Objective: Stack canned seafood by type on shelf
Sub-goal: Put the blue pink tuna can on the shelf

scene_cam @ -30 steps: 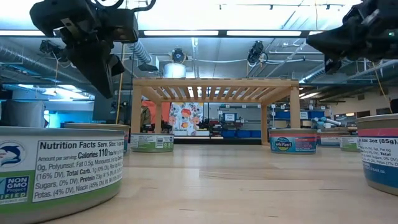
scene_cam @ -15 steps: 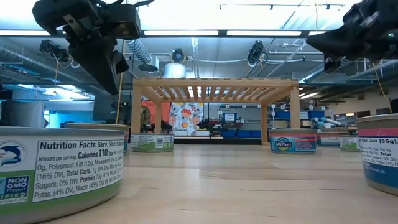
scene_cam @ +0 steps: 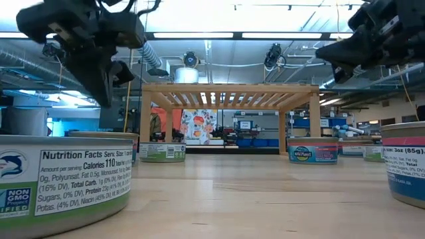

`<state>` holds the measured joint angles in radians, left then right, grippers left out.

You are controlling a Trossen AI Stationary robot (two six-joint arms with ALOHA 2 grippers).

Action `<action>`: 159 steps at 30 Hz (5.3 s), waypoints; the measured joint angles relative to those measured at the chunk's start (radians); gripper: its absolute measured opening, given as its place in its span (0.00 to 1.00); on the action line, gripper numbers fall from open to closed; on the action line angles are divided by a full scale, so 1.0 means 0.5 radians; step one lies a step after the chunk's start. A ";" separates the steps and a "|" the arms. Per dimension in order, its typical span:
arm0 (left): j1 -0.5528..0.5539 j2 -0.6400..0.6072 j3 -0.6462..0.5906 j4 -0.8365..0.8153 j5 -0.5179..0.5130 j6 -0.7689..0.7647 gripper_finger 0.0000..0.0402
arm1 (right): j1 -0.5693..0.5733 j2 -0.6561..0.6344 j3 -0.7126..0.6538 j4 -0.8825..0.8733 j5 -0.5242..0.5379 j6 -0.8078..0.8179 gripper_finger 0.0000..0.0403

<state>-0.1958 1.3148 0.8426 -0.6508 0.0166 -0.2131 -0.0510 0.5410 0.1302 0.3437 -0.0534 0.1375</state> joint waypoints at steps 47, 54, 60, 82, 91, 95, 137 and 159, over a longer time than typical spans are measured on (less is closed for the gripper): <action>-0.044 0.447 -0.131 1.417 -0.093 -0.491 0.07 | 0.874 2.030 1.233 -0.295 0.575 0.089 0.02; 0.017 0.481 -0.134 1.252 -0.298 -0.470 0.06 | 0.875 2.434 1.482 -0.294 0.534 0.004 0.02; 0.087 0.534 -0.121 1.265 -0.288 -0.415 0.01 | 0.874 2.640 1.697 -0.312 0.595 -0.018 0.02; 0.074 0.605 -0.122 1.327 -0.192 -0.262 0.01 | 0.829 2.770 1.825 -0.424 0.755 0.030 0.02; 0.074 0.604 -0.122 1.411 -0.336 -0.164 0.01 | 0.904 2.664 1.827 -0.437 0.485 -0.044 0.02; 0.056 0.616 -0.122 1.502 -0.413 -0.083 0.01 | 0.895 2.758 1.824 -0.469 0.474 -0.068 0.02; -0.081 0.499 -0.125 1.266 -0.704 -0.173 0.01 | 0.801 2.772 1.826 -0.316 0.959 0.107 0.02; -0.076 0.497 -0.123 0.929 -0.812 -0.364 0.01 | 0.816 2.737 1.827 -0.364 0.592 0.131 0.02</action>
<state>-0.2337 1.5631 0.7812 -0.1862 -0.3895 -0.3951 0.3569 1.9095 1.0439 0.1615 0.2424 0.2030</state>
